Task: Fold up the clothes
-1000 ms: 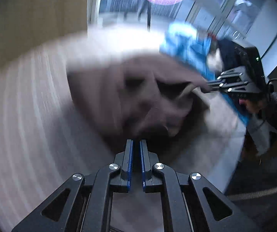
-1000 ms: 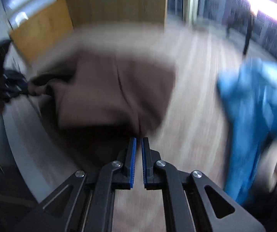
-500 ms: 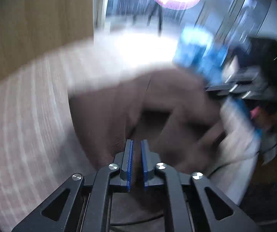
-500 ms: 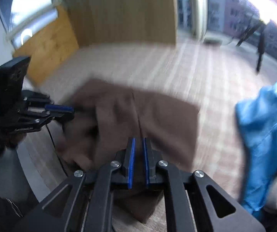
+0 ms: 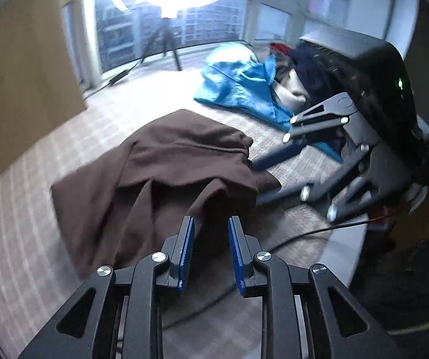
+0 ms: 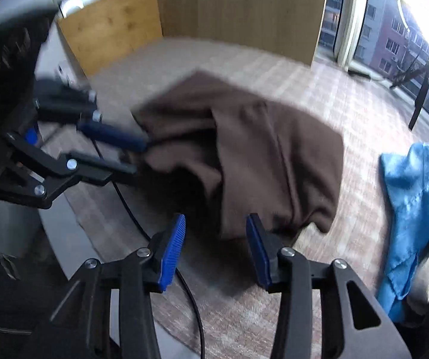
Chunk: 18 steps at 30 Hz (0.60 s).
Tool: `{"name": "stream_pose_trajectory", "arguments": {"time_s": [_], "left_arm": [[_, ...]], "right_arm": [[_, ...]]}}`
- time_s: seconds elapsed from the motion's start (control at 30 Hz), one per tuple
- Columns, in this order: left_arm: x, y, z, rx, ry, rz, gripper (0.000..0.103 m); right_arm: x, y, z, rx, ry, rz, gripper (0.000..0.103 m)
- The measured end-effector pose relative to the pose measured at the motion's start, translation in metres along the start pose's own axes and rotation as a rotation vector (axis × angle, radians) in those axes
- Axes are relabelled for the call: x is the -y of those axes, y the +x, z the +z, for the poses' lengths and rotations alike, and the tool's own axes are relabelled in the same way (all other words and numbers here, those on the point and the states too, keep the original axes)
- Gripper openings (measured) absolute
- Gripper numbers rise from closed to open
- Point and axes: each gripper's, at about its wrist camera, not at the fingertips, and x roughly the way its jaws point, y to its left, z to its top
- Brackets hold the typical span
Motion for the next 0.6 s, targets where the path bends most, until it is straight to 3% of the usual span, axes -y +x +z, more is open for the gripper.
{"name": "stream_pose_trajectory", "arguments": {"time_s": [0.13, 0.2, 0.3, 0.37, 0.47, 0.6], "left_arm": [[-0.002, 0.024, 0.005, -0.027, 0.038, 0.008, 0.021], [-0.005, 0.033, 0.003, -0.058, 0.031, 0.003, 0.009], [-0.007, 0.03, -0.001, -0.079, 0.033, -0.014, 0.005], [-0.007, 0.026, -0.003, -0.084, 0.041, -0.024, 0.003], [-0.012, 0.024, -0.003, -0.085, 0.022, -0.049, 0.002], [-0.013, 0.023, -0.003, -0.097, -0.005, -0.082, 0.002]], "right_arm": [[0.021, -0.003, -0.011, 0.041, 0.17, 0.032, 0.042], [0.022, 0.002, -0.011, 0.03, 0.194, 0.035, 0.042], [0.013, 0.012, -0.014, 0.012, 0.198, 0.035, 0.039], [0.012, 0.018, -0.014, 0.003, 0.211, 0.014, 0.022], [0.029, 0.023, -0.014, 0.009, 0.277, 0.048, 0.01], [0.032, 0.003, -0.015, 0.037, 0.304, 0.057, 0.008]]}}
